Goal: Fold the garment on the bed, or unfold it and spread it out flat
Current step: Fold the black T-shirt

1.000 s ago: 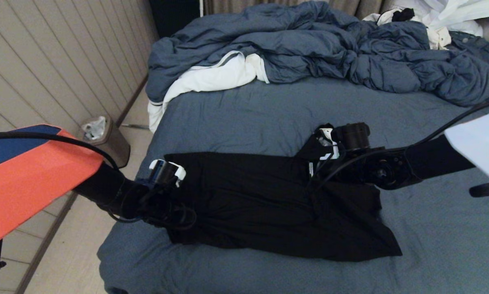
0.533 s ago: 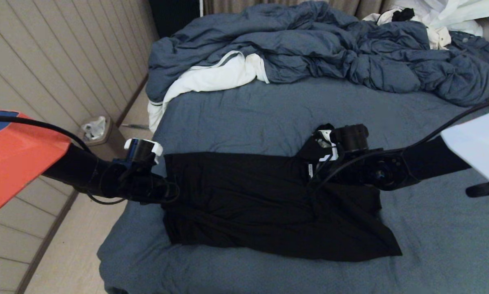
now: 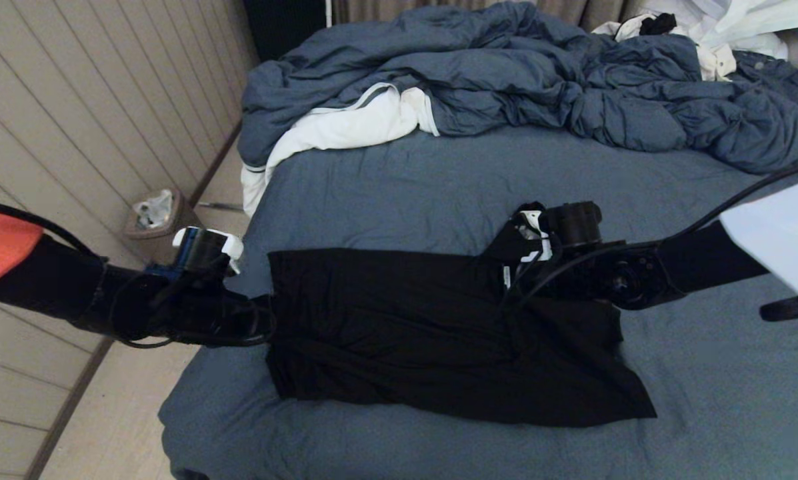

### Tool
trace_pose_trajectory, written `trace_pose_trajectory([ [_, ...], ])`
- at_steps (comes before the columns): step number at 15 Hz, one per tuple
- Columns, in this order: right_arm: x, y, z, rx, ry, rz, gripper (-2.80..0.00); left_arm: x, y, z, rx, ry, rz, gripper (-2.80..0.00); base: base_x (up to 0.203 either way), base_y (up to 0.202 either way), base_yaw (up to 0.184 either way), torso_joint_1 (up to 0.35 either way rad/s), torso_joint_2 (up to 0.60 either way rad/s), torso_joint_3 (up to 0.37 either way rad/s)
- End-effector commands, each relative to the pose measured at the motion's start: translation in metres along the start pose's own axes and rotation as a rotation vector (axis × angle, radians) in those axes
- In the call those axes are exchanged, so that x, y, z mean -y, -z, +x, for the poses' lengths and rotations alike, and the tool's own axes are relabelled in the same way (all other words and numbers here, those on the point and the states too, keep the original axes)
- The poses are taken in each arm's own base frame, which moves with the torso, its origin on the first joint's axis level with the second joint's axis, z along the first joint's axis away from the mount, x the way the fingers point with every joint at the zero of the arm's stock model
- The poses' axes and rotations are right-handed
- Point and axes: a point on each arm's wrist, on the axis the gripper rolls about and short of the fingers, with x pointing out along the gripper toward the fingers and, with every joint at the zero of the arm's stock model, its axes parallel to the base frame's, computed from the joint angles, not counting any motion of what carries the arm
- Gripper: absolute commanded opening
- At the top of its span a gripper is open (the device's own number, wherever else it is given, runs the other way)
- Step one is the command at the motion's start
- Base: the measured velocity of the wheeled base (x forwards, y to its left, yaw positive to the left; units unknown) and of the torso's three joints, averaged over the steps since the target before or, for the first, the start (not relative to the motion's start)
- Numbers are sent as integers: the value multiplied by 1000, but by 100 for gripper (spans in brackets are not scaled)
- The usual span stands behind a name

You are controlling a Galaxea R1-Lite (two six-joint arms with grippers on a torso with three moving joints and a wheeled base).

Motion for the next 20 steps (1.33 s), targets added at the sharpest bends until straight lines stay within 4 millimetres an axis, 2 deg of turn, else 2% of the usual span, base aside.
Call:
trace_pose_trajectory([
  [1,0,-2,-1,7,-2,0,-280,4,14,-41,5,78,13,-280,0,0,0,0,0,0],
  [2,0,-1,0,5,-2,0,-280,6,21,-38,-34,107,20,-280,0,0,0,0,0,0],
  [6,-5,5,-3,-21,-15,-7,-280,24,53,-1,-195,125,75,-280,0,0,0,0,0,0],
  [9,-11,9,-3,-30,-30,-14,-280,31,67,19,-255,111,98,-280,0,0,0,0,0,0],
  [15,-10,7,-4,-23,-28,-12,-280,36,60,47,-227,41,99,-280,0,0,0,0,0,0],
  [20,-12,7,-8,-20,-32,-14,-280,41,49,57,-190,39,61,-280,0,0,0,0,0,0],
])
